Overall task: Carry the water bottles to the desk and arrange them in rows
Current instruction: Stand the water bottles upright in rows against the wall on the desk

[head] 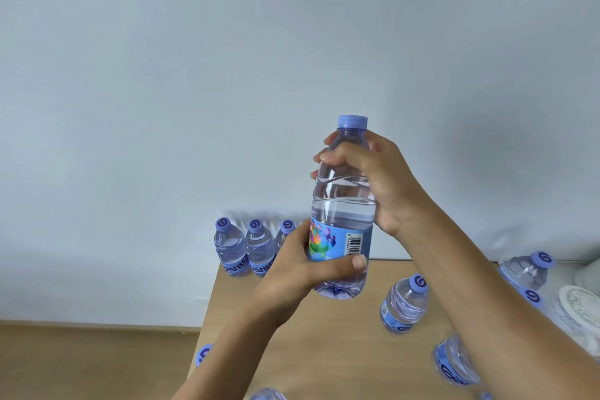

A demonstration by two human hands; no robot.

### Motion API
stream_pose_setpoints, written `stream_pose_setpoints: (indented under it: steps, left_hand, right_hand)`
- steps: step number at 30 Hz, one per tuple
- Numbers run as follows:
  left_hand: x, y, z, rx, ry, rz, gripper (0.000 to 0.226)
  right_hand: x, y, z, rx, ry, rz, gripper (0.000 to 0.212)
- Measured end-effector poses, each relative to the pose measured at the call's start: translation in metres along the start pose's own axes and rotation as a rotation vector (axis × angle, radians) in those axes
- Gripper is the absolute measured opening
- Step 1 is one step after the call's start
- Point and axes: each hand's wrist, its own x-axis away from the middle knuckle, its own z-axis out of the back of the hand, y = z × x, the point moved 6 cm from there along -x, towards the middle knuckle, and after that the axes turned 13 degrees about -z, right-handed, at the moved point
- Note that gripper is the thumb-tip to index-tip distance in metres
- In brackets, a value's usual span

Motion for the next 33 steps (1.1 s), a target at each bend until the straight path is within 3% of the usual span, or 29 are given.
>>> stream_pose_setpoints:
  steps: [2, 6, 10, 13, 18, 21, 25, 29, 33]
  left_hand:
    - [0.0, 0.001, -0.002, 0.011, -0.027, 0.011, 0.051]
    - [-0.002, 0.001, 0.002, -0.025, 0.07, 0.016, 0.051]
    - [-0.004, -0.001, 0.003, -0.093, 0.175, -0.026, 0.048]
    - [-0.005, -0.003, 0.006, -0.16, 0.238, -0.067, 0.05]
    - [-0.003, -0.005, 0.004, -0.155, 0.182, -0.07, 0.057]
    - [-0.003, -0.002, 0.001, -0.088, 0.085, -0.03, 0.063]
    - [-0.005, 0.003, 0.002, -0.062, -0.027, -0.027, 0.051]
    - [-0.008, 0.004, 0.007, -0.103, 0.04, -0.02, 0.061]
    - [-0.011, 0.008, 0.008, -0.168, 0.136, -0.079, 0.049]
  right_hand:
    - [0.0, -0.003, -0.001, -0.04, -0.061, 0.009, 0.018]
    - [-0.003, -0.004, -0.001, 0.0, -0.084, 0.03, 0.024]
    - [-0.003, -0.003, 0.002, 0.178, 0.092, 0.047, 0.028]
    - [0.0, 0.004, 0.004, 0.164, 0.219, 0.066, 0.031]
    - [0.004, 0.003, 0.006, 0.098, 0.25, 0.096, 0.019]
    - [0.003, -0.002, 0.007, 0.075, 0.173, 0.067, 0.017]
    - [0.002, -0.012, 0.006, 0.038, 0.051, 0.073, 0.018]
    - [0.001, -0.016, 0.003, 0.064, 0.008, 0.115, 0.018]
    - [0.0, -0.02, 0.004, 0.185, 0.144, 0.158, 0.023]
